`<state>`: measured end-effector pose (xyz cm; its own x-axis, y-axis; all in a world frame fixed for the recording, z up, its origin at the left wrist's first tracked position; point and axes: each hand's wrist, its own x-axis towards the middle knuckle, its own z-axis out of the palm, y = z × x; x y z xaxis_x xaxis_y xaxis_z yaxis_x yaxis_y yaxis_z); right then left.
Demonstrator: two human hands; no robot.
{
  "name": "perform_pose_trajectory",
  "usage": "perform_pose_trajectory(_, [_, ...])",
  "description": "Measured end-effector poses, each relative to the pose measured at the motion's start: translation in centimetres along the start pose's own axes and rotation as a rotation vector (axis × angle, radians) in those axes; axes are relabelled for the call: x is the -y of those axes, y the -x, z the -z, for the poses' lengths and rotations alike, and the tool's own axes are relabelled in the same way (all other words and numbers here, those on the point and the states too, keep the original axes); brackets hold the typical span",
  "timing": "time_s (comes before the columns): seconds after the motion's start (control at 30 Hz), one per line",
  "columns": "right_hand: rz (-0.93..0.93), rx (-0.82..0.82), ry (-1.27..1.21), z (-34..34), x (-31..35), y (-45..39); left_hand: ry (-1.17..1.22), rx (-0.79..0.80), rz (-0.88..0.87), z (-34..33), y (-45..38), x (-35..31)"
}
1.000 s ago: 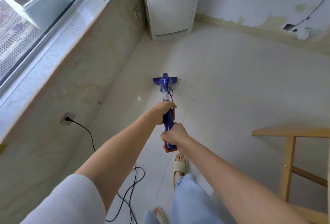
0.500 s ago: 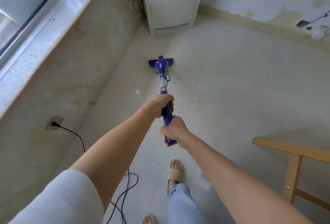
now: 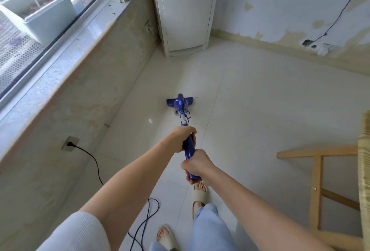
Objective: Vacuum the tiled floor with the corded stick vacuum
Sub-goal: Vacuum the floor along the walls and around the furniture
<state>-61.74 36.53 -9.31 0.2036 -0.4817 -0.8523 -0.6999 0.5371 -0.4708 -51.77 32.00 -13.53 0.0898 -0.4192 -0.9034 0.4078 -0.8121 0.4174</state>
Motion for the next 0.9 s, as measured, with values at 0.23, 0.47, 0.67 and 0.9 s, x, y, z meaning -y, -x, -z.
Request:
perform_pose_trajectory(0.23, [-0.033, 0.003, -0.044, -3.3, -4.8, 8.4, 0.009, 0.104, 0.009, 0.9, 6.9, 7.4])
perform_pose_trajectory(0.47, [0.02, 0.09, -0.229, -5.6, -5.2, 15.5, -0.24, 0.162, 0.017, 2.6, 10.8, 9.4])
perform_pose_trajectory(0.67, [0.063, 0.157, -0.383, -9.8, -4.9, 16.9, -0.36, 0.138, 0.055, 5.9, 13.9, 10.1])
perform_pose_trajectory(0.9, [0.075, 0.125, -0.342, -10.1, -5.3, 15.6, -0.252, 0.107, 0.047, 6.2, 13.0, 10.5])
